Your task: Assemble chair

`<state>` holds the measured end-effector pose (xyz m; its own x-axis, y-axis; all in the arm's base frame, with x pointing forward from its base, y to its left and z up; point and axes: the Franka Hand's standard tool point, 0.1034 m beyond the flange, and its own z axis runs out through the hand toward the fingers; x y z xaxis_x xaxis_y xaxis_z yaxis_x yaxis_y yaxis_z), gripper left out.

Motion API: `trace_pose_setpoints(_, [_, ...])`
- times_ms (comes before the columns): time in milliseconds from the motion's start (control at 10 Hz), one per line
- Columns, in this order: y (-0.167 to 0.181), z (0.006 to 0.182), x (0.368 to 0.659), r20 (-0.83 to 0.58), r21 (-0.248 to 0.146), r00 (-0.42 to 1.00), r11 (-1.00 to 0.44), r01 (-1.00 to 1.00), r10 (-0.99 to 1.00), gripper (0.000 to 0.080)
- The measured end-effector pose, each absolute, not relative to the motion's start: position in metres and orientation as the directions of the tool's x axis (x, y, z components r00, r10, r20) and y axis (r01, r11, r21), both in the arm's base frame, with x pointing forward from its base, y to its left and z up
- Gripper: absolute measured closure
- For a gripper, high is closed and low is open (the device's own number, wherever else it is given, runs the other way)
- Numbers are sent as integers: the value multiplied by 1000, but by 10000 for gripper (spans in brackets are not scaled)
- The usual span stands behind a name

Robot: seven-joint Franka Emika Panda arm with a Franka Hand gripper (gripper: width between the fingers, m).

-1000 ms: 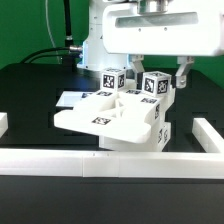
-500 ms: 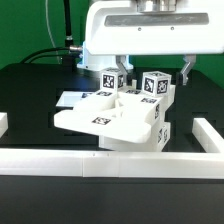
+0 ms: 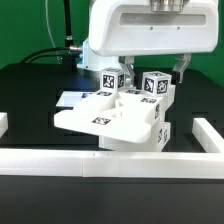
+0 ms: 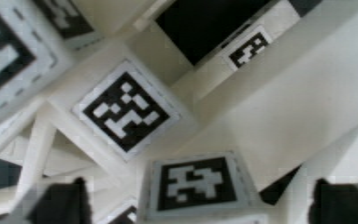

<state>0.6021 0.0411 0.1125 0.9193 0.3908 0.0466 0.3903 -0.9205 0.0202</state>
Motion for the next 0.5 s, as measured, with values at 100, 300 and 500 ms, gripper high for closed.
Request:
trace_pose_setpoints(100, [41, 112, 602, 47, 20, 922, -923, 385, 385, 247])
trace_pose_setpoints(300, [41, 112, 603, 54, 20, 937, -938, 345, 345, 421])
trace_pose_setpoints(500, [47, 112, 605, 85, 10, 990, -993, 116, 117, 516])
